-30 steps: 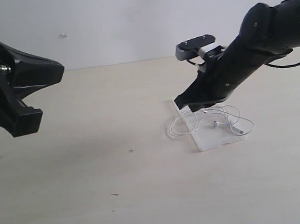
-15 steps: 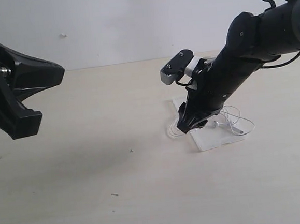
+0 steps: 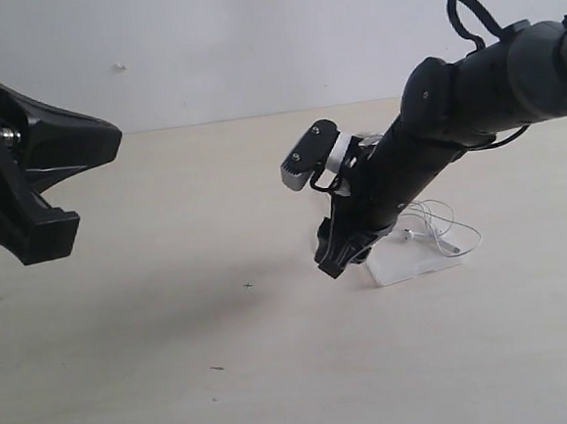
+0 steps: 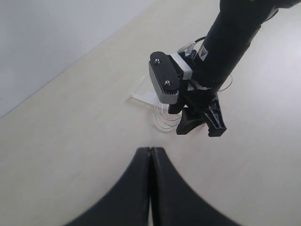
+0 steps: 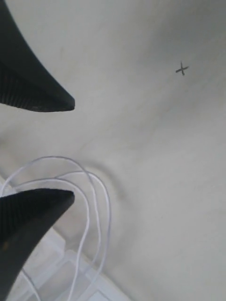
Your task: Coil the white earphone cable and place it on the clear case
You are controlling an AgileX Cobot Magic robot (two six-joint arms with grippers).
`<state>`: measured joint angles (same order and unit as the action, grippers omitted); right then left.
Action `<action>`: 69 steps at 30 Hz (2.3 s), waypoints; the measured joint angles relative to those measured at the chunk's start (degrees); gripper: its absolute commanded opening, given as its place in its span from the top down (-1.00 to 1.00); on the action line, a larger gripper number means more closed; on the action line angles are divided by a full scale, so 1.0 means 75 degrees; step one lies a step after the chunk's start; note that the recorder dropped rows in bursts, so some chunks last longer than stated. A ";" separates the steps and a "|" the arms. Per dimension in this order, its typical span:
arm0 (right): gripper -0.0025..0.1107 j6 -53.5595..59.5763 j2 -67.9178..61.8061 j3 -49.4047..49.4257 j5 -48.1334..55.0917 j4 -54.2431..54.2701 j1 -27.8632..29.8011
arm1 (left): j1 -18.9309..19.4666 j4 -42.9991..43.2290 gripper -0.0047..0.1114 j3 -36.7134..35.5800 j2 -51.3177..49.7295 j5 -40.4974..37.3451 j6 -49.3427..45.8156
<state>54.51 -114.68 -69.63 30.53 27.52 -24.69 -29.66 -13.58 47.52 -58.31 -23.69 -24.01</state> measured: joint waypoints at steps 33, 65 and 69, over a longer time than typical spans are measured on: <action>0.96 -0.0131 -0.0717 0.0000 -0.0846 -0.0281 -0.0078 | 0.0000 0.0000 0.92 0.0000 0.0000 -0.0089 0.0000; 0.96 -0.4531 0.0042 0.0000 0.0266 -0.4699 -0.0078 | 0.0000 0.0000 0.92 0.0000 0.0000 -0.0103 0.0000; 0.96 -0.4758 0.0042 0.0000 0.0335 -0.4801 -0.0078 | 0.0000 0.0000 0.92 0.0000 0.0000 -0.0103 0.0000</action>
<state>18.83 -114.36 -69.63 33.04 -8.49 -25.27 -29.66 -13.58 47.52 -58.31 -24.47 -24.01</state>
